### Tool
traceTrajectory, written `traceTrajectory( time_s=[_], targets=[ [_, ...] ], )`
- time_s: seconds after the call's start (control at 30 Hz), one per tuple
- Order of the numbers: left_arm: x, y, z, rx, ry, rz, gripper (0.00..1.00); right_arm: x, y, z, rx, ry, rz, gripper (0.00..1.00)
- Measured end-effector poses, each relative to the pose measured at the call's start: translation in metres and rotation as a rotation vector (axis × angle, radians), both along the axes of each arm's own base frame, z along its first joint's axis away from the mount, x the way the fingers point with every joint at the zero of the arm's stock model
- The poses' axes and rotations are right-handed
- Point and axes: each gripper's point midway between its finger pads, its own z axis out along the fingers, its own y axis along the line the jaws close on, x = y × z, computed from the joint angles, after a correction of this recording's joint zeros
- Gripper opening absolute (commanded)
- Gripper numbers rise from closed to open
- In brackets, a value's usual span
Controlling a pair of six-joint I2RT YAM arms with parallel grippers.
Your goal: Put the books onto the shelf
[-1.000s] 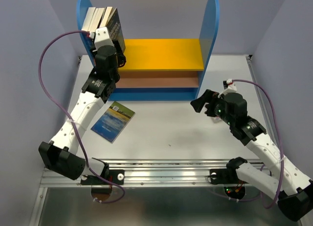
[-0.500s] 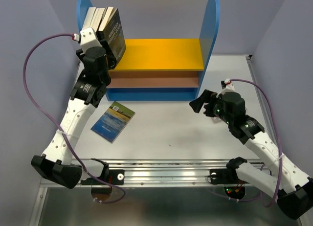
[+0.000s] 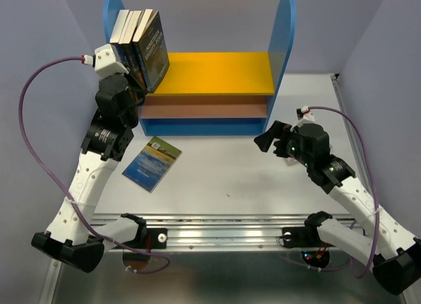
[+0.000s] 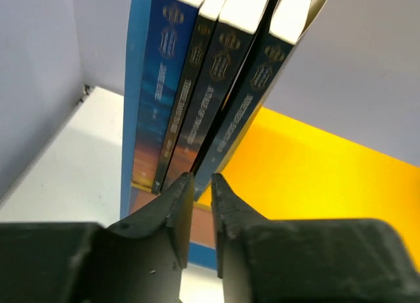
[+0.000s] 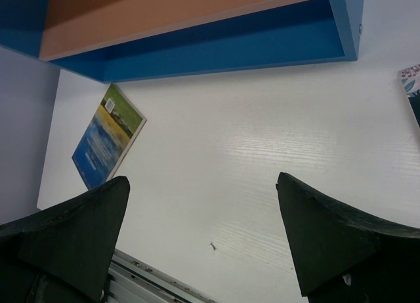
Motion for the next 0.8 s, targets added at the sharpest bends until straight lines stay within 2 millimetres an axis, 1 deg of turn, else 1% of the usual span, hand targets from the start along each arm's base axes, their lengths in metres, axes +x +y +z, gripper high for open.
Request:
traceTrajectory(
  time_s=[0.03, 0.1, 0.13, 0.17, 0.27, 0.33, 0.37, 0.43, 0.5, 0.53, 0.6, 0.67, 0.7, 0.73, 0.77, 0.8],
  targets=[
    [-0.001, -0.001, -0.002, -0.009, -0.002, -0.008, 0.24, 0.0, 0.0, 0.0, 0.0, 0.0, 0.001, 1.0],
    [-0.003, -0.004, -0.014, -0.023, 0.01, -0.023, 0.23, 0.0, 0.0, 0.0, 0.001, 0.001, 0.002, 1.0],
    [-0.005, -0.006, -0.026, -0.027, 0.03, -0.036, 0.19, -0.001, 0.0, -0.001, 0.0, 0.002, 0.002, 1.0],
    [-0.006, -0.008, -0.033, -0.033, 0.043, -0.046, 0.17, -0.001, 0.0, -0.002, -0.001, 0.003, 0.002, 1.0],
    [-0.013, -0.018, -0.071, -0.07, 0.104, -0.098, 0.16, -0.003, -0.004, -0.014, -0.009, 0.023, -0.019, 1.0],
    [-0.019, -0.029, -0.094, -0.11, 0.129, -0.147, 0.16, -0.002, -0.013, -0.026, -0.03, 0.043, -0.064, 1.0],
    [-0.026, -0.037, -0.113, -0.13, 0.158, -0.183, 0.16, -0.002, -0.018, -0.033, -0.045, 0.062, -0.095, 1.0],
    [-0.039, -0.056, -0.141, -0.167, 0.2, -0.257, 0.16, -0.001, -0.028, -0.045, -0.078, 0.088, -0.148, 1.0],
    [-0.062, -0.085, -0.177, -0.201, 0.261, -0.36, 0.16, 0.003, -0.036, -0.057, -0.103, 0.114, -0.198, 1.0],
    [-0.071, -0.096, -0.19, -0.222, 0.276, -0.399, 0.16, 0.004, -0.041, -0.064, -0.116, 0.132, -0.221, 1.0],
    [-0.094, -0.119, -0.224, -0.262, 0.335, -0.487, 0.16, 0.008, -0.058, -0.081, -0.14, 0.171, -0.291, 1.0],
    [-0.112, -0.133, -0.257, -0.319, 0.379, -0.547, 0.17, 0.012, -0.088, -0.101, -0.173, 0.23, -0.397, 1.0],
    [-0.12, -0.136, -0.274, -0.349, 0.4, -0.562, 0.17, 0.014, -0.106, -0.108, -0.187, 0.259, -0.458, 1.0],
    [-0.128, -0.137, -0.296, -0.374, 0.439, -0.567, 0.18, 0.017, -0.12, -0.113, -0.195, 0.279, -0.508, 1.0],
    [-0.131, -0.137, -0.305, -0.378, 0.457, -0.566, 0.2, 0.019, -0.138, -0.117, -0.199, 0.298, -0.564, 1.0],
    [-0.137, -0.137, -0.321, -0.391, 0.492, -0.562, 0.2, 0.02, -0.148, -0.12, -0.207, 0.308, -0.591, 1.0]
  ],
)
